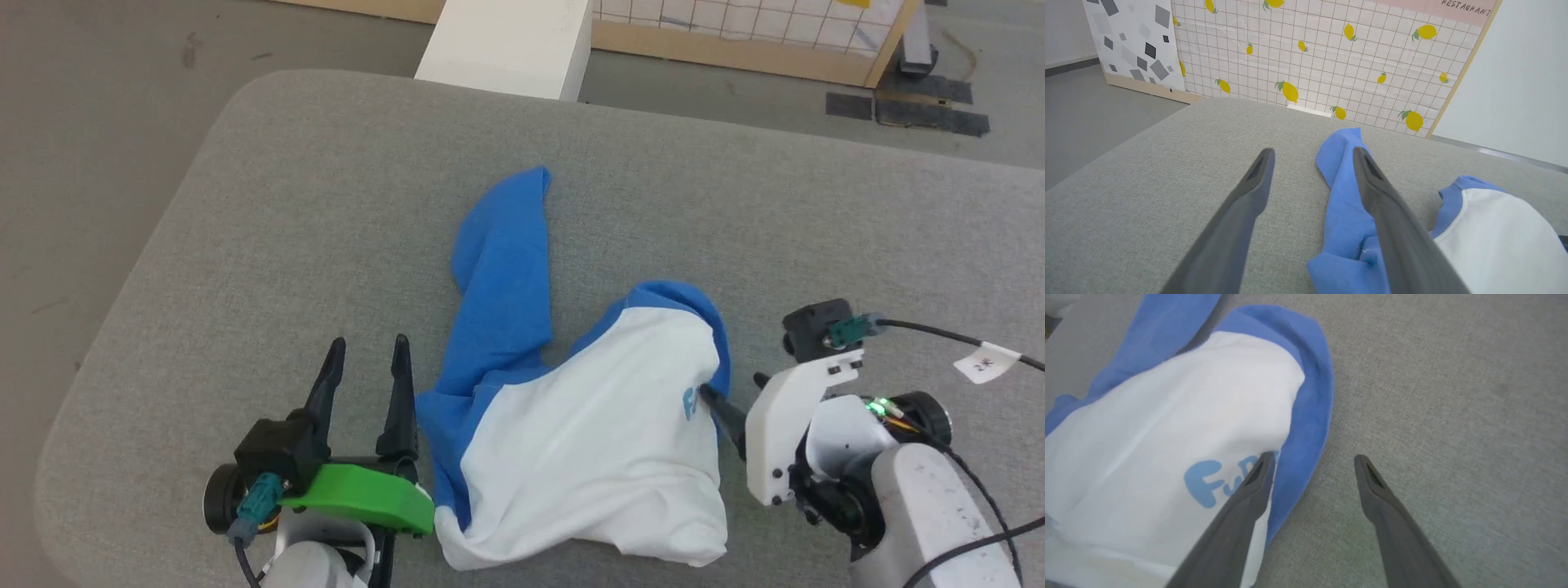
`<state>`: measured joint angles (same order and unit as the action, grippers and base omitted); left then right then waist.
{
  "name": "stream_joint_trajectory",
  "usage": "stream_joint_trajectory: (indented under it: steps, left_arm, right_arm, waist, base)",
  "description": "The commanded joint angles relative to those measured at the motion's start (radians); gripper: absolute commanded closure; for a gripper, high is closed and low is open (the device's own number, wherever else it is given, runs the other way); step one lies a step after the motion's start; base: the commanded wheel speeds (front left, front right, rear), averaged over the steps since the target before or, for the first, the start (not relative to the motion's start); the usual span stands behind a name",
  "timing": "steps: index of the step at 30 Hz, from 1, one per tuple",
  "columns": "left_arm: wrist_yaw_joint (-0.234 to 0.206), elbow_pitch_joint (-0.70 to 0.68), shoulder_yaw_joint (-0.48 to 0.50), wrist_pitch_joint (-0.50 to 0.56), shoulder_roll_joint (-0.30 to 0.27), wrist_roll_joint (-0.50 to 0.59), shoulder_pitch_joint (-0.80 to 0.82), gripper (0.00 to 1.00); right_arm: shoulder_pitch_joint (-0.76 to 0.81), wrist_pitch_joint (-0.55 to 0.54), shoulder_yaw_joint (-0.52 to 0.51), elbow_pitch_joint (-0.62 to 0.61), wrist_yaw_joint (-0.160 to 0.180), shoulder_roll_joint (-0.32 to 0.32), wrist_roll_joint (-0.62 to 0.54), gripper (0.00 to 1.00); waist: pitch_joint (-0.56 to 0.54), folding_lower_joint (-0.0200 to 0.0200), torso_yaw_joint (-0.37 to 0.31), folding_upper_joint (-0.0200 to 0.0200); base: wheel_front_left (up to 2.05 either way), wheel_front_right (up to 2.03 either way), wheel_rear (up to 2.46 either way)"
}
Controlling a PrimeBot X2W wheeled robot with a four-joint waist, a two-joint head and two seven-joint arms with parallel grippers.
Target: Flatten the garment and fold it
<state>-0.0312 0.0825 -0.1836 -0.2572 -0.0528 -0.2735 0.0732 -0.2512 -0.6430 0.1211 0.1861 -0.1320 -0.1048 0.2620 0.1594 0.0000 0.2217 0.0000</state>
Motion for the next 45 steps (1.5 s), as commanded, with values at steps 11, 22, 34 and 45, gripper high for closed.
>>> stream_joint_trajectory:
  steps: [11,22,34,45]
  left_arm:
    - [-0.003,0.003,-0.007,-0.005,0.003,-0.001,0.010,0.00]
    - [0.003,0.011,0.004,-0.005,0.003,0.003,0.007,0.00]
    - [0.005,0.013,0.010,-0.005,0.003,-0.001,0.002,0.00]
    - [0.000,0.012,-0.039,-0.005,0.003,-0.023,0.047,0.00]
  right_arm:
    - [-0.023,0.004,0.052,0.040,0.001,0.005,0.028,1.00]
    - [-0.009,0.073,-0.091,-0.077,0.001,-0.059,0.044,1.00]
    - [0.080,0.025,-0.130,-0.194,0.001,-0.035,0.013,0.00]
    - [-0.127,-0.078,0.160,-0.023,0.001,-0.021,0.020,0.00]
  waist:
    - [0.020,0.0000,0.003,0.0000]
    - [-0.006,0.0000,-0.048,0.0000]
    - [-0.009,0.0000,-0.063,0.0000]
    - [0.076,0.0000,-0.008,0.0000]
  base:
    - [0.00,0.00,0.00]
    - [0.00,0.00,0.00]
    - [0.00,0.00,0.00]
    - [0.00,0.00,0.00]
